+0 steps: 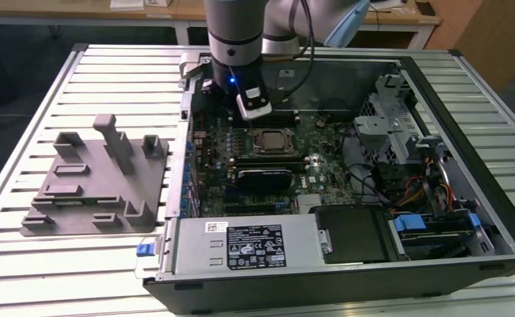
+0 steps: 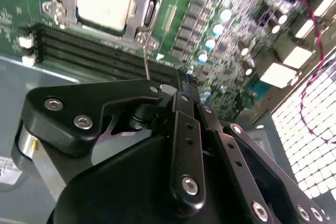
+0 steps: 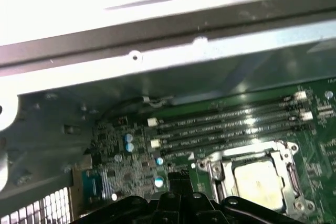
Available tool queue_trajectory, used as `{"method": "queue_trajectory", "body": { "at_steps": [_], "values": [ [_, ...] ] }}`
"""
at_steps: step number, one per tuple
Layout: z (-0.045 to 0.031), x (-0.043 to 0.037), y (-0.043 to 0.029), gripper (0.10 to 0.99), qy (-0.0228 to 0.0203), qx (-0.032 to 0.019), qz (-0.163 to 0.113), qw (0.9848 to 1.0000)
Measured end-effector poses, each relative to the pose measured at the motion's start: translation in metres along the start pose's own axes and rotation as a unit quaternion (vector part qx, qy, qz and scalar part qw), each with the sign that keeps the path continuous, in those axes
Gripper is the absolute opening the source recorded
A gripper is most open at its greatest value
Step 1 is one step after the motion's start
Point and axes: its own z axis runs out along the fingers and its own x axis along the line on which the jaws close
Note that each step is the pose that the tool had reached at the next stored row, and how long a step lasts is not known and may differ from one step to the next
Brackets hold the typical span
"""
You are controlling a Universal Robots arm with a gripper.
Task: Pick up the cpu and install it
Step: 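Install the first cpu locking lever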
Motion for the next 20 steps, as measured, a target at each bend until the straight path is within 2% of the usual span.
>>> {"method": "queue_trajectory", "body": {
  "at_steps": [6, 13, 20],
  "values": [
    [0.0, 0.0002, -0.0001, 0.106, 0.0056, -0.0275, 0.001, 0.9996],
    [0.0, -0.0018, 0.0002, 0.106, 0.0059, -0.0291, 0.001, 0.9996],
    [0.0004, -0.023, 0.0045, 0.106, 0.006, -0.0291, 0.001, 0.9996]
  ]
}}
